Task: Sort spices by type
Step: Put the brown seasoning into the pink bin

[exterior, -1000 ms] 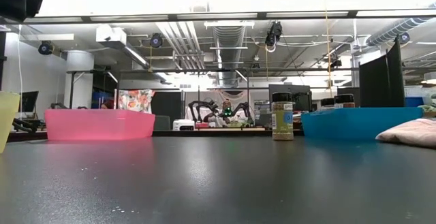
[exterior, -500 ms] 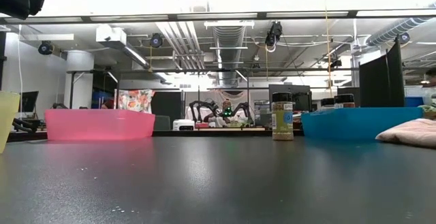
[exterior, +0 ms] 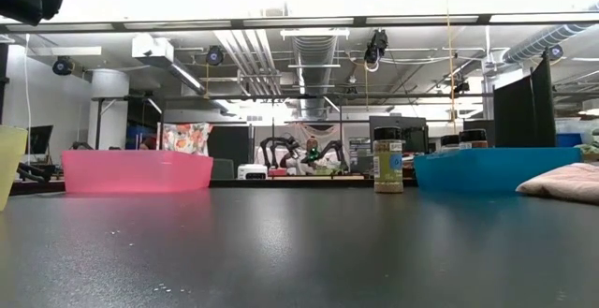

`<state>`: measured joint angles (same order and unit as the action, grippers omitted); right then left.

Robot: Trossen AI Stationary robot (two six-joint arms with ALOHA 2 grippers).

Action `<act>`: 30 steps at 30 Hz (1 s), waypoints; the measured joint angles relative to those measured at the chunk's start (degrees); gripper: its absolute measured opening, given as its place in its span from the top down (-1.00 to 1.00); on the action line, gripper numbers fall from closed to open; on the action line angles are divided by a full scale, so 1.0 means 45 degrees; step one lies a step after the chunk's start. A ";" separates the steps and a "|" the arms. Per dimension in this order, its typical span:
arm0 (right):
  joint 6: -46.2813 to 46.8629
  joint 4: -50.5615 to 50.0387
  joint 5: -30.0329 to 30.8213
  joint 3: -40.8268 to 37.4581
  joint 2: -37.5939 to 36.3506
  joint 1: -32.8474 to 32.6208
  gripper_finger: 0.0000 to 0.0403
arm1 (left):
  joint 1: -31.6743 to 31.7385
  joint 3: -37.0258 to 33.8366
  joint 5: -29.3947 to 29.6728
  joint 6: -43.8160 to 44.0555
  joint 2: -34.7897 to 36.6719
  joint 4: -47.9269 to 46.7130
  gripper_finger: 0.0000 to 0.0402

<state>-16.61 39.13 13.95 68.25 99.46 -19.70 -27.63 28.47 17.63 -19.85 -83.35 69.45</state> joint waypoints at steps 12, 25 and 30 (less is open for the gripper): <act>-0.0323 -0.1514 0.0996 -0.0010 -0.0303 -0.0046 0.11 | -0.0016 -0.0005 0.1142 0.0187 0.0080 -0.1025 -0.33; 0.0788 -0.9584 0.7731 0.1157 -0.0849 -0.0996 0.11 | 0.0014 0.0379 0.4945 0.1641 0.0191 -0.2249 -0.34; 0.0794 -1.0274 0.8632 0.1547 -0.0444 -0.0933 0.11 | 0.0352 0.1709 0.5153 0.3107 0.0035 -0.4523 -0.34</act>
<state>-13.04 -7.10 52.80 75.21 97.46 -23.90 -26.05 36.16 40.82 -5.86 -83.19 49.10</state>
